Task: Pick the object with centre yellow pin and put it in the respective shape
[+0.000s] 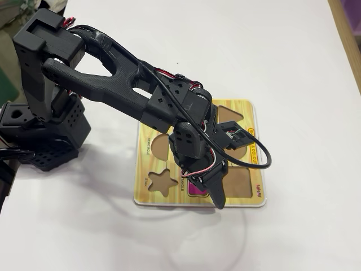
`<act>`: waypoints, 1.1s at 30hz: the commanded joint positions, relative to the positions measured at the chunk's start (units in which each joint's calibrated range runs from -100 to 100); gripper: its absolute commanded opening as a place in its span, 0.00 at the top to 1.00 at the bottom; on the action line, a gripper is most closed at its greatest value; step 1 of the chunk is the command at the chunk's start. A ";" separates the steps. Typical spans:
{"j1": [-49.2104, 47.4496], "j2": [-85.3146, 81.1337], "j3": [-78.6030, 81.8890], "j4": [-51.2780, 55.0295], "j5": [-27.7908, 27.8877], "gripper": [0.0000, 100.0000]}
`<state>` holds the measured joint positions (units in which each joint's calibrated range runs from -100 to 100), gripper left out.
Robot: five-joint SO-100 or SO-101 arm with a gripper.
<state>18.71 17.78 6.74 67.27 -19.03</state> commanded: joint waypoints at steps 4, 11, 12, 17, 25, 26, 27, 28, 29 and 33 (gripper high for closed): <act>-1.03 -3.98 -0.36 -0.20 -0.11 0.69; -4.65 -11.26 -0.18 -0.28 -0.16 0.69; -5.04 -12.26 0.54 -0.37 -0.21 0.69; -6.50 -18.29 8.54 -0.46 -6.12 0.69; -6.60 -28.08 19.06 -0.46 -11.82 0.69; -6.60 -29.42 19.96 -0.46 -12.40 0.69; -6.60 -31.09 20.95 -0.46 -13.18 0.69; -6.60 -32.68 22.12 -0.46 -14.07 0.69; -7.19 -34.52 23.38 -0.46 -15.07 0.69; -9.43 -41.80 28.96 -0.46 -19.51 0.69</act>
<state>10.94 -17.10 33.09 67.27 -35.47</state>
